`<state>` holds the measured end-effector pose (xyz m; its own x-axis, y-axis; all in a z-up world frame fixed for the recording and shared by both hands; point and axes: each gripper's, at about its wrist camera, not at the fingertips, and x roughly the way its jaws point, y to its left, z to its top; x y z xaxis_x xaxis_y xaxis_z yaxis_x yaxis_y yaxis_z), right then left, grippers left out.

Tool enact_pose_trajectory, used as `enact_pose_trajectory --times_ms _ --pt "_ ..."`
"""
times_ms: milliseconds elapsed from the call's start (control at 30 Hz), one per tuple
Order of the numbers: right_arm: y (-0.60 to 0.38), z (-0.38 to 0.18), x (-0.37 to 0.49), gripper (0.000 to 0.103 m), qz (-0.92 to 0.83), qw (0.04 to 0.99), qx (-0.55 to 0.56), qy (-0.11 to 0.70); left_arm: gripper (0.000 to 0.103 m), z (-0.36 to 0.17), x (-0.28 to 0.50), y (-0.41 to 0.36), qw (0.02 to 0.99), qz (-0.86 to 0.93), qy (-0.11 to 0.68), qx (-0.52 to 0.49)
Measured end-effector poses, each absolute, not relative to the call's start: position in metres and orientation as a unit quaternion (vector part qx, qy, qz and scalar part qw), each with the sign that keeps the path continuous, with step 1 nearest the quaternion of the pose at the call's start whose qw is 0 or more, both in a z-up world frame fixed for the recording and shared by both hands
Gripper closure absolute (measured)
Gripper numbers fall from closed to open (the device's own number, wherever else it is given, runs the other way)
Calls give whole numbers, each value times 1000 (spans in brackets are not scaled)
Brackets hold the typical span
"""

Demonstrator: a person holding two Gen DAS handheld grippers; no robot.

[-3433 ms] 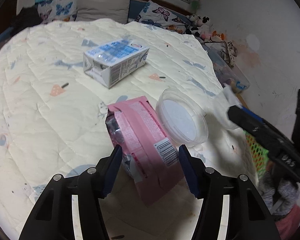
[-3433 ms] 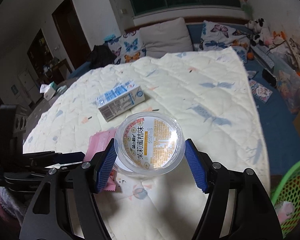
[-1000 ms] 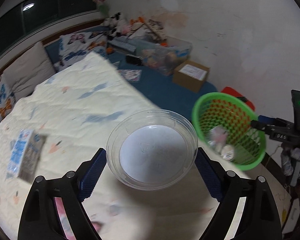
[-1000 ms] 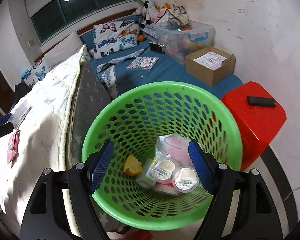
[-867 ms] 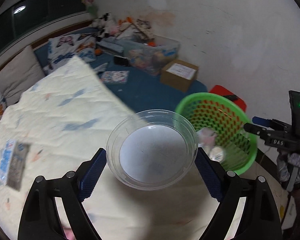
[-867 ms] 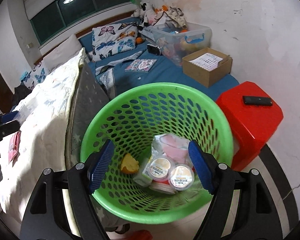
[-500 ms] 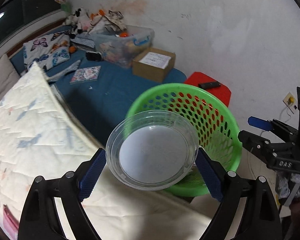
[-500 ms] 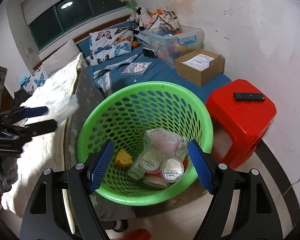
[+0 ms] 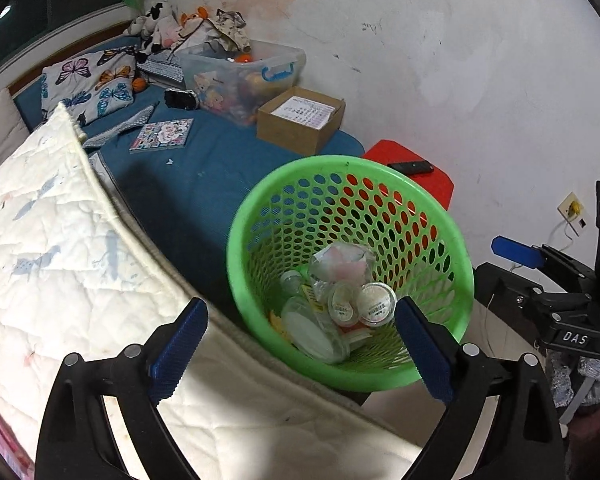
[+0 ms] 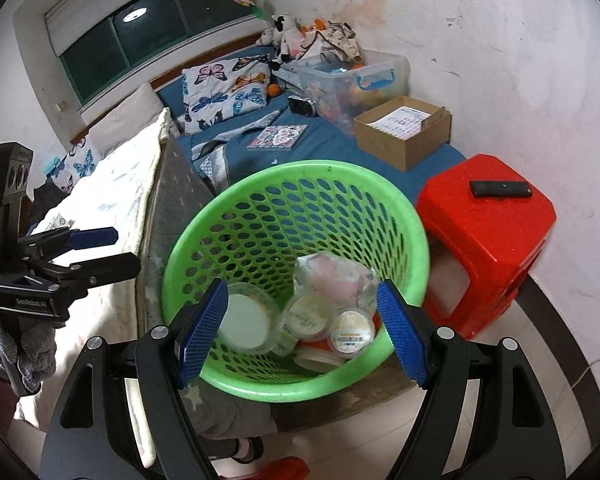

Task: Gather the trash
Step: 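Move both tools back over the pink snack wrapper and milk carton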

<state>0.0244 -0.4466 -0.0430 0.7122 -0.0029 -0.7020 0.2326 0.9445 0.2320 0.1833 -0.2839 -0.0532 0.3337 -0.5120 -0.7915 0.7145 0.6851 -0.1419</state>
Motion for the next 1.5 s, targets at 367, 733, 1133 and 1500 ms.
enact_pose_trajectory --times_ms 367,733,1133,1500 --pt "-403 -28 42 26 -19 920 128 369 12 -33 176 -197 849 -319 416 73" --pt "-329 -19 78 26 50 920 84 379 12 -13 172 -79 890 -217 400 33" --pt "-214 -19 126 26 173 901 40 396 12 3 174 50 916 -84 391 -11" --pt "-102 -27 160 27 271 870 4 413 12 -1 174 115 915 -21 399 -51"
